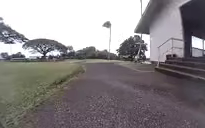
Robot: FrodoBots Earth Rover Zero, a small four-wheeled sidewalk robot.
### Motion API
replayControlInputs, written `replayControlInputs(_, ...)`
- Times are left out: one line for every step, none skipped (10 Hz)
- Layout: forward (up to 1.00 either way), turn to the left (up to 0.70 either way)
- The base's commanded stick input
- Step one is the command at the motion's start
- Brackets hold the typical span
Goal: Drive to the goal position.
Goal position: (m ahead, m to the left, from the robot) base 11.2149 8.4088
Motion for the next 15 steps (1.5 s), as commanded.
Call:
replayControlInputs(0.70, 0.00)
replayControlInputs(0.70, 0.00)
replayControlInputs(0.70, 0.00)
replayControlInputs(0.70, 0.00)
replayControlInputs(0.70, 0.00)
replayControlInputs(0.70, 0.00)
replayControlInputs(0.70, 0.00)
replayControlInputs(0.70, 0.00)
replayControlInputs(0.70, 0.00)
replayControlInputs(0.70, 0.00)
replayControlInputs(0.70, 0.00)
replayControlInputs(0.70, 0.00)
replayControlInputs(0.70, 0.00)
replayControlInputs(0.70, 0.00)
replayControlInputs(0.70, 0.00)
